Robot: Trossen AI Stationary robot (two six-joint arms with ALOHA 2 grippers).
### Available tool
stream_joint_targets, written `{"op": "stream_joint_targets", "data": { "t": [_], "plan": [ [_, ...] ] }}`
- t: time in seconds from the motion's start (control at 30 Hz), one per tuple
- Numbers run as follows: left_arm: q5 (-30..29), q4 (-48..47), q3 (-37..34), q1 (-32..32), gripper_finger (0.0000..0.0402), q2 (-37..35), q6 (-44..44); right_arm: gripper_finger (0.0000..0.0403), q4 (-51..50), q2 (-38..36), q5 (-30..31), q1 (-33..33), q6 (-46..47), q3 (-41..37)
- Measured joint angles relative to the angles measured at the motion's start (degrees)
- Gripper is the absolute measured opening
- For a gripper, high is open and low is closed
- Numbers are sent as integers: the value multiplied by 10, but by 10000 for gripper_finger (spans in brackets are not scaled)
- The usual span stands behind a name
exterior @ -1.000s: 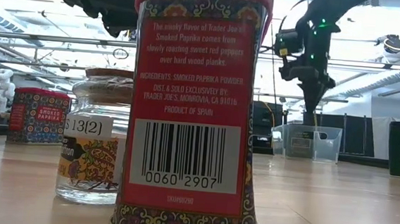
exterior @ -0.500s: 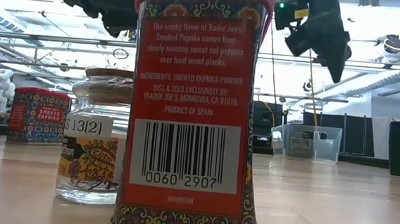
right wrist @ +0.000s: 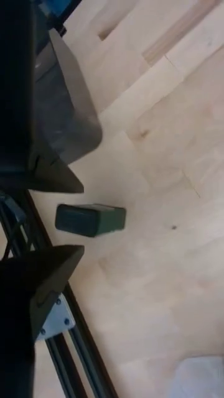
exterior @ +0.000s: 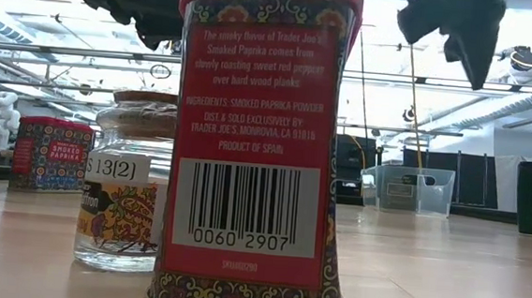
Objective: Sort spices by type
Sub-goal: Put the black seasoning can into the transparent bin
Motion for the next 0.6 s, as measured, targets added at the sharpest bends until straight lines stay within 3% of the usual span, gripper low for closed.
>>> {"op": "stream_joint_targets", "data": {
  "t": [0.17, 0.37, 0.6],
  "plan": [
    [0, 0, 0, 0, 231, 0, 1, 193, 0, -13, 29, 58, 64, -19],
    [0, 0, 0, 0, 231, 0, 1, 252, 32, -23, 26, 92, 98, -112],
    [0, 3, 0, 0, 231, 0, 0, 283, 54, -23, 23, 95, 101, -209]
  ]
}}
